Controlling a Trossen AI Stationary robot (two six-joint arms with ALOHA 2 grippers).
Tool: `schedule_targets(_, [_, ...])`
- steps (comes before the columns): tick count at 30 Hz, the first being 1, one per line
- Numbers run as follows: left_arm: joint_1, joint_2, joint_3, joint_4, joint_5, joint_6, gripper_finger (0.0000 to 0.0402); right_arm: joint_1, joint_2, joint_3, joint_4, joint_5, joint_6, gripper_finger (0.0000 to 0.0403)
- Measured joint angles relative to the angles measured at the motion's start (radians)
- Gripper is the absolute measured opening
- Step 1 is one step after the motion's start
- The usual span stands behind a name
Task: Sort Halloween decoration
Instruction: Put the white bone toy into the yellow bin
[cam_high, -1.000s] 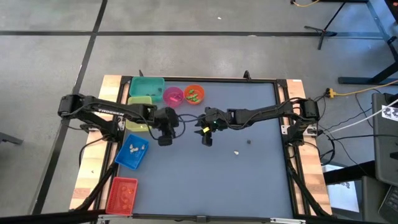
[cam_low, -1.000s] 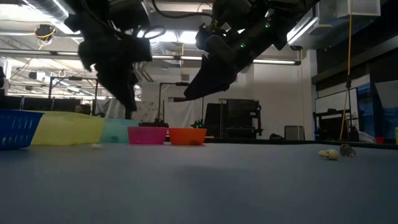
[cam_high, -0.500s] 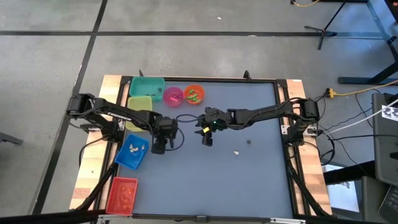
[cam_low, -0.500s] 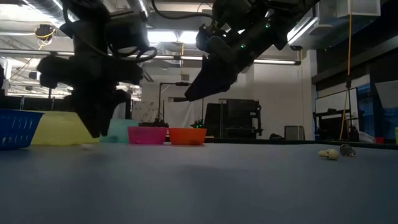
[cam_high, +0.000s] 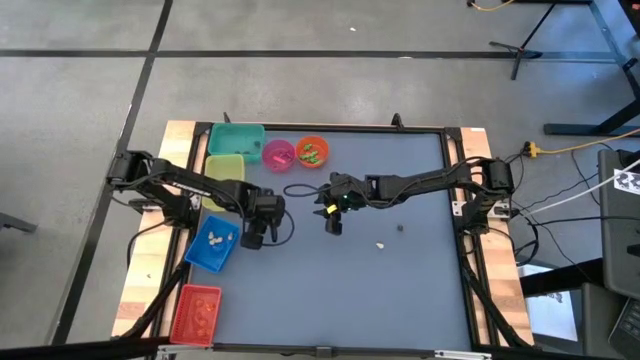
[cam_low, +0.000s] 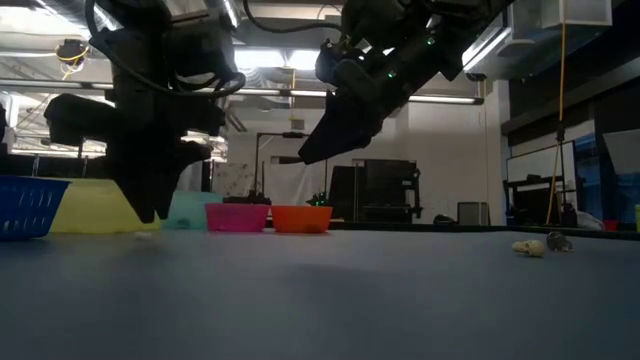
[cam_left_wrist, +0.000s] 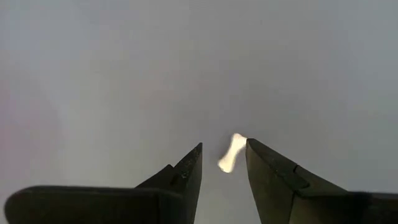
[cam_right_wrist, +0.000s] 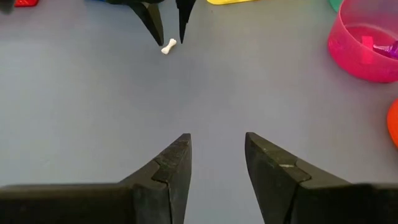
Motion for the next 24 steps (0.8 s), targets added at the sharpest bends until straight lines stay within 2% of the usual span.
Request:
schedule_targets(13, [-0.017, 0.0, -0.049, -0.005, -0.003, 0.0, 0.0108, 0.0, 0.0, 0.0, 0.0, 0.0, 0.0, 0.015])
schedule_targets(24, [-0.017, -0.001, -0.083, 0.059, -0.01, -0.008, 0.0108, 0.0, 0.0, 0.0, 0.0, 0.0, 0.0, 0.015])
